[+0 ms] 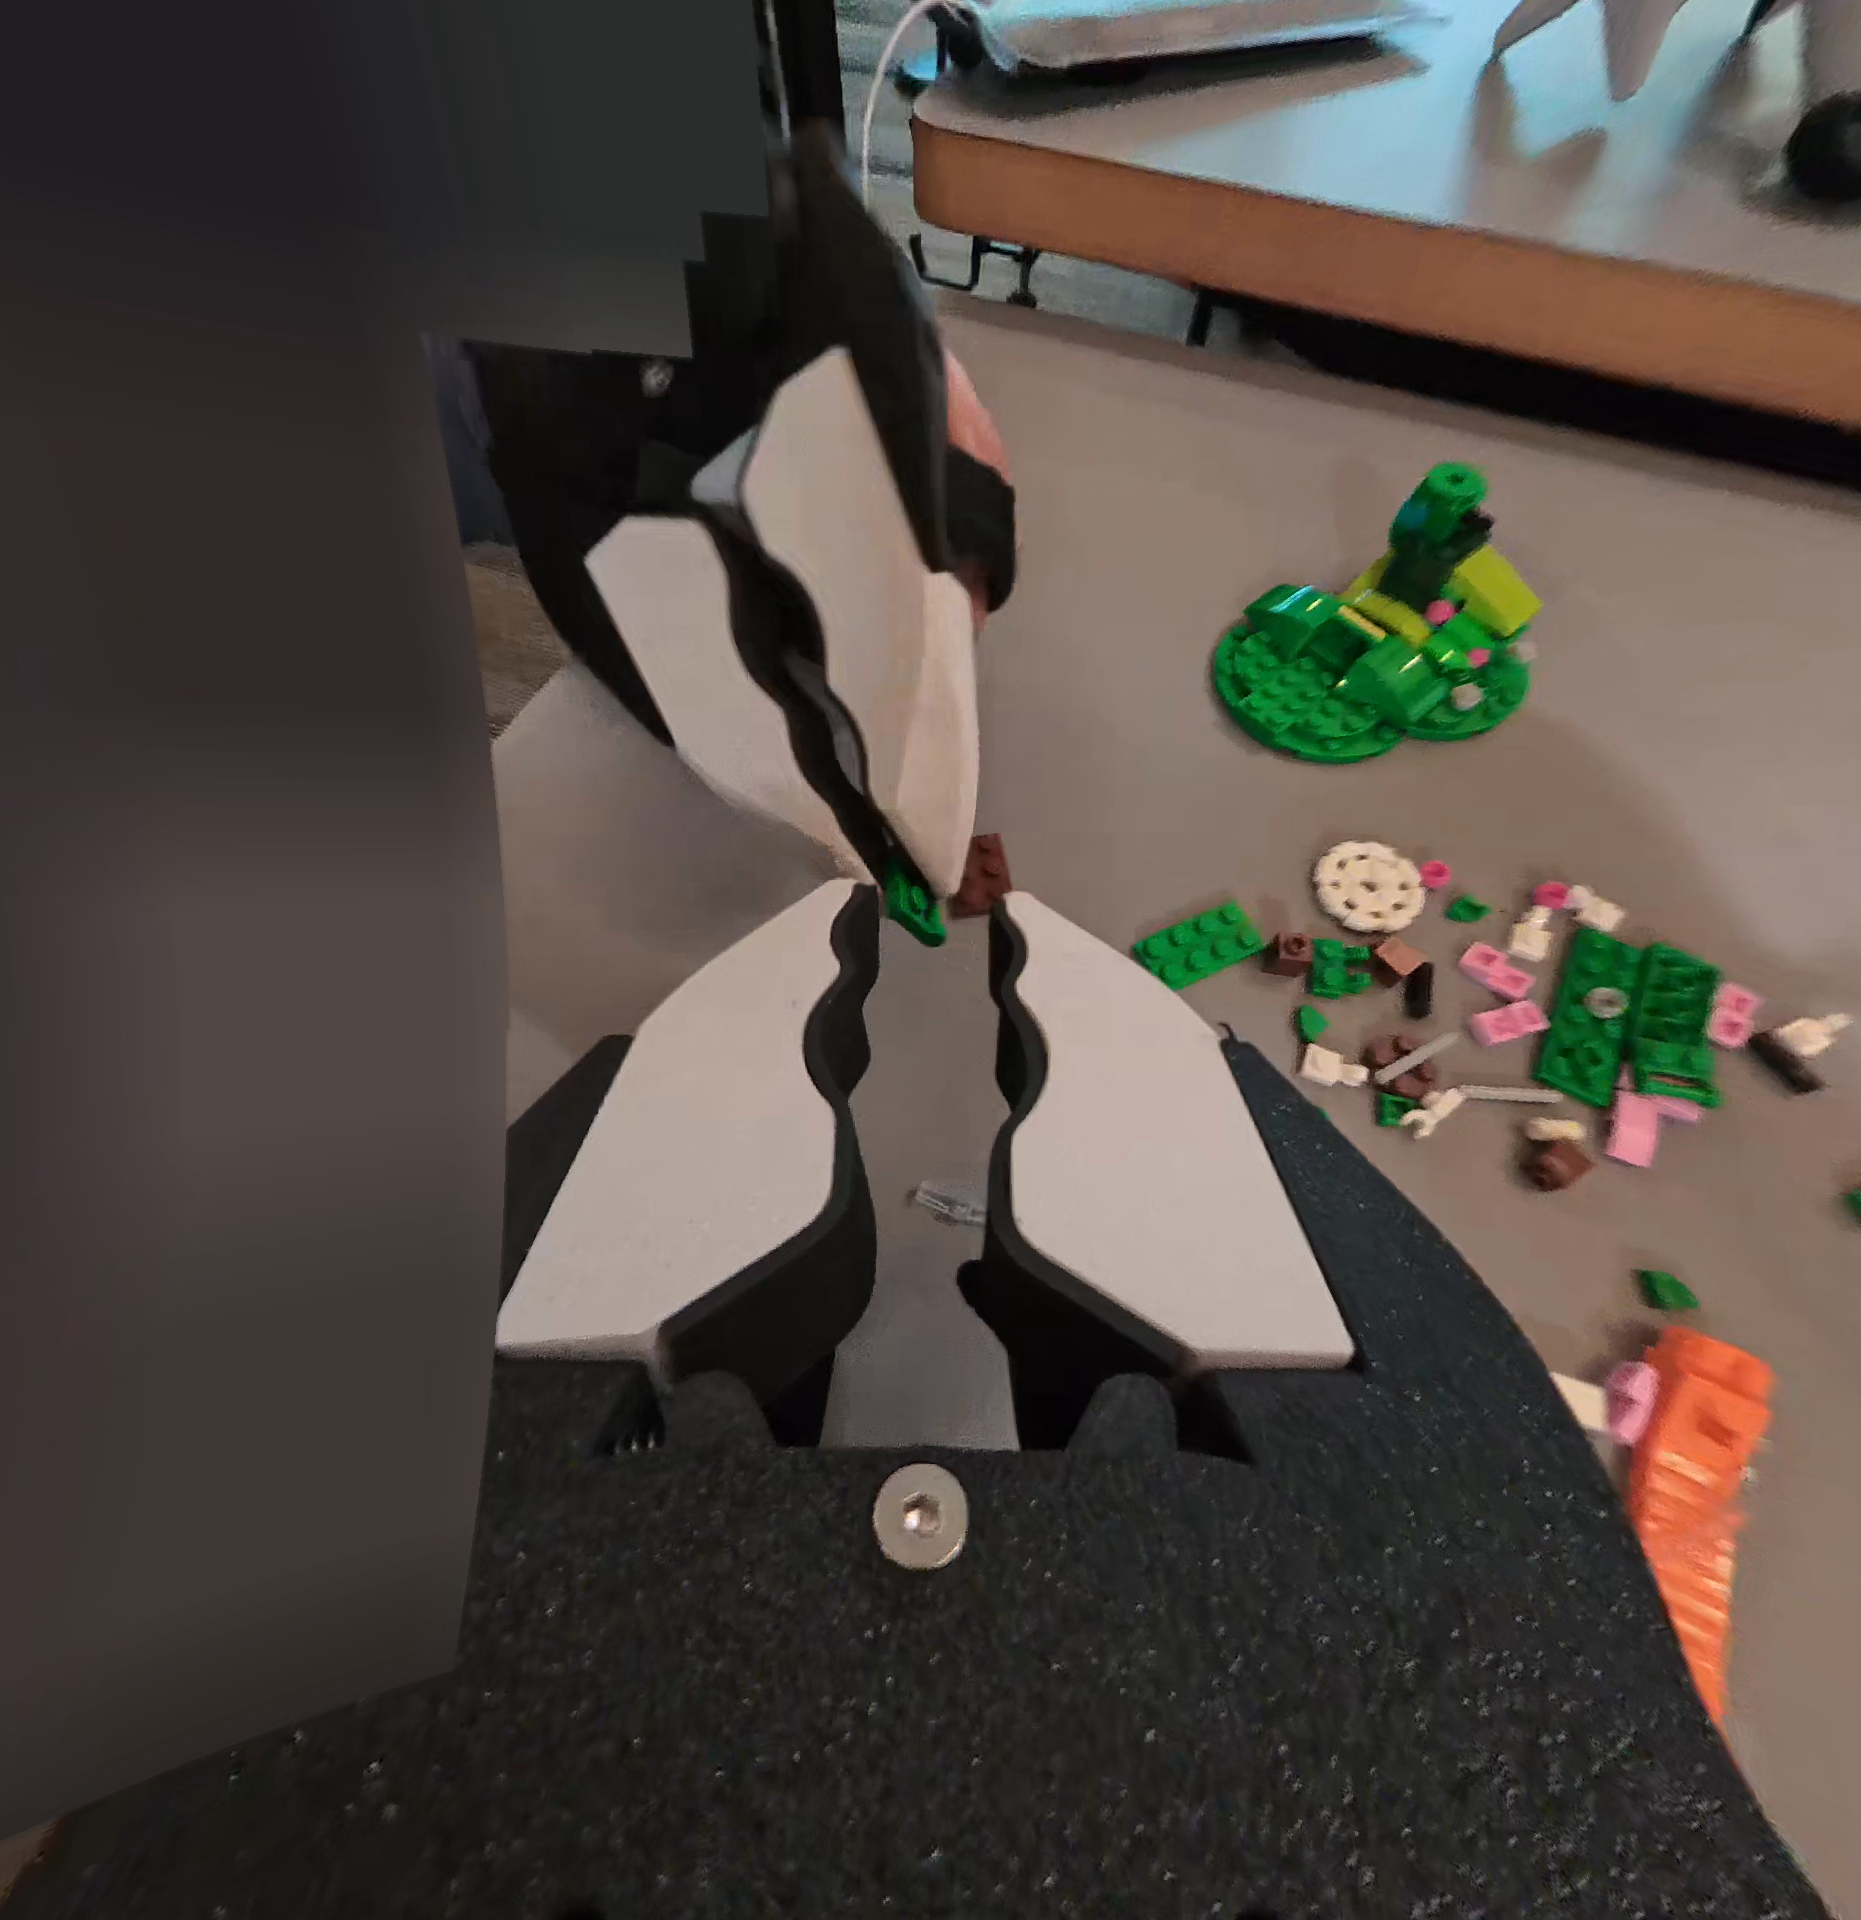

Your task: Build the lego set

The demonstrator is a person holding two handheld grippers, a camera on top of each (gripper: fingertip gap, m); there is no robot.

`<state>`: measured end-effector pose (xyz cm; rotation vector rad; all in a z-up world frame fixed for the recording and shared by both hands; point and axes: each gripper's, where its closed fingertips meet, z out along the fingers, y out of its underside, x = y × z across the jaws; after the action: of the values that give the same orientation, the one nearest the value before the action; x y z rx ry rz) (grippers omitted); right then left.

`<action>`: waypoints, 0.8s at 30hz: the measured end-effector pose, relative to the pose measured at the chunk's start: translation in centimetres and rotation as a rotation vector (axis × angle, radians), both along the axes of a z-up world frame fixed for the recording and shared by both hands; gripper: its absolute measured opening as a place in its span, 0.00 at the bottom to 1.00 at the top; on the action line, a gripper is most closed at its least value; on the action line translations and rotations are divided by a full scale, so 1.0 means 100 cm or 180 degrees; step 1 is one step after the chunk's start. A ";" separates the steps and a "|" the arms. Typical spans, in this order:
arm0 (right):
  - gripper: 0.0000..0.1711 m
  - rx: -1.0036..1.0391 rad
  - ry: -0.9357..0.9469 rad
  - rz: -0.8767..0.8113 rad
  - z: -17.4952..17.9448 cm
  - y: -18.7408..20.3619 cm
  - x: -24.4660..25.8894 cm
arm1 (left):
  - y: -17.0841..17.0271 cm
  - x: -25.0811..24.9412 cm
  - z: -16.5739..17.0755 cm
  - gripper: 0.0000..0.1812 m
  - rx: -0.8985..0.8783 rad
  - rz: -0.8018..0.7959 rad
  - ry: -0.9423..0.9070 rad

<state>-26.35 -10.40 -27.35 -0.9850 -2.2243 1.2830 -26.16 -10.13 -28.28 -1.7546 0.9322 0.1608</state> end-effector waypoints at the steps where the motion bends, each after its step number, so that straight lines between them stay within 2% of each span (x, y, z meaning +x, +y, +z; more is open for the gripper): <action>1: 0.11 0.0076 0.0063 0.0019 0.002 -0.001 0.001 | -0.001 0.000 0.001 0.02 -0.0194 0.0025 -0.0380; 3: 0.10 0.0243 0.0130 0.0070 0.003 -0.003 0.002 | -0.003 0.002 0.008 0.02 -0.0468 -0.0017 -0.1053; 6: 0.06 0.0450 0.0196 0.0116 0.001 -0.007 0.002 | -0.007 0.005 0.016 0.02 -0.0676 -0.0147 -0.1555; 11: 0.05 0.0355 0.0182 0.0215 0.001 -0.013 0.005 | -0.011 0.007 0.011 0.02 -0.0924 -0.0179 -0.1637; 12: 0.02 0.0289 0.0158 0.0245 0.002 -0.014 0.006 | -0.012 0.008 0.011 0.02 -0.0960 -0.0212 -0.1670; 17: 0.02 -0.0174 0.0148 0.0132 0.010 -0.015 0.003 | -0.013 0.007 0.018 0.03 -0.0919 -0.0241 -0.1906; 19: 0.01 -0.0512 0.0151 0.0025 0.018 -0.013 -0.001 | -0.012 0.004 0.020 0.12 -0.0884 -0.0191 -0.1967; 20: 0.01 -0.0696 0.0150 0.0022 0.023 -0.013 -0.001 | -0.012 0.002 0.020 0.13 -0.0879 -0.0159 -0.1965; 24: 0.01 -0.1073 0.0131 0.0022 0.031 -0.015 -0.002 | -0.014 0.006 0.030 0.06 -0.0738 -0.0323 -0.2147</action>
<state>-26.53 -11.88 -24.23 -1.0552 -2.0209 1.7031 -25.58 -11.52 -25.32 -1.7844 0.5489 -0.5947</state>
